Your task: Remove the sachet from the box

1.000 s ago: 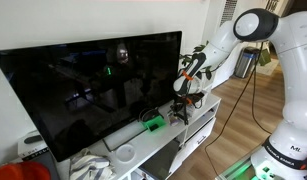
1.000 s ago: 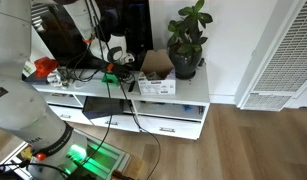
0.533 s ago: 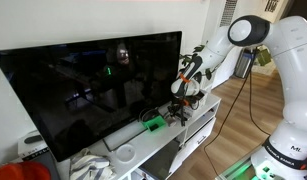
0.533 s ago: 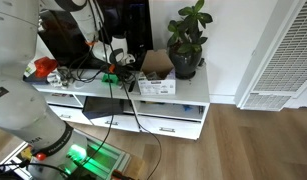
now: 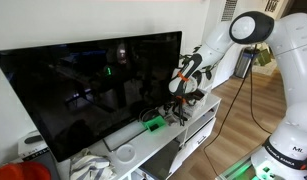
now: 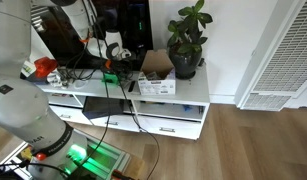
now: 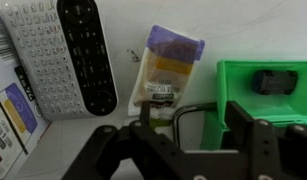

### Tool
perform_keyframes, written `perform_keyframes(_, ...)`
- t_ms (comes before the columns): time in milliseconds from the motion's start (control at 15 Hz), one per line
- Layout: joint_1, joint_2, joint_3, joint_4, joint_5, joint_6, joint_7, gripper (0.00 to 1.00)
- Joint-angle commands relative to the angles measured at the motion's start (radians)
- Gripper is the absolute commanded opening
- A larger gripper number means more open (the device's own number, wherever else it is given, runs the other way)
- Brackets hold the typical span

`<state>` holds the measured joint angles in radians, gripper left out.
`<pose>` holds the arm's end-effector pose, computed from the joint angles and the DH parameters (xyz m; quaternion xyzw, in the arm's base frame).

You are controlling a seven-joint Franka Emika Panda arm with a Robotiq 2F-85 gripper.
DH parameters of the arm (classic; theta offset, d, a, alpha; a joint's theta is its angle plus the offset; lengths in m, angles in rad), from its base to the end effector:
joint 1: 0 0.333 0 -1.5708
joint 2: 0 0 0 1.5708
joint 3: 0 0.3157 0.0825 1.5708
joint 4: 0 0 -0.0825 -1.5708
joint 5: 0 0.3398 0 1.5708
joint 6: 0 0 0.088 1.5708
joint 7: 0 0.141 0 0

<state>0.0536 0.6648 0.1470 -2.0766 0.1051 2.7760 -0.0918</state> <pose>0.5510 0.1110 0.1154 -0.9945 -0.0808 -0.0151 0.0655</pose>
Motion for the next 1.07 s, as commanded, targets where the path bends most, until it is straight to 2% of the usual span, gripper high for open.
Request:
perform_keyframes(0, 0.097, -0.163, -0.075, -0.113, -0.054, -0.114, 0.139, 1.0)
perform_keyframes(267, 0.189, -0.289, -0.154, -0.205, -0.166, -0.17, 0.291, 1.0)
perform_keyframes(467, 0.21, -0.379, -0.176, -0.277, -0.239, -0.204, 0.369, 1.0)
perform_keyframes(600, 0.197, -0.436, -0.163, -0.319, -0.257, -0.237, 0.384, 1.0)
perform_keyframes(667, 0.17, -0.457, -0.134, -0.336, -0.233, -0.256, 0.325, 1.0)
perform_keyframes(733, 0.167, -0.375, -0.135, -0.269, -0.233, -0.222, 0.346, 1.0)
perform_keyframes(1000, 0.162, -0.383, -0.13, -0.274, -0.233, -0.227, 0.344, 1.0)
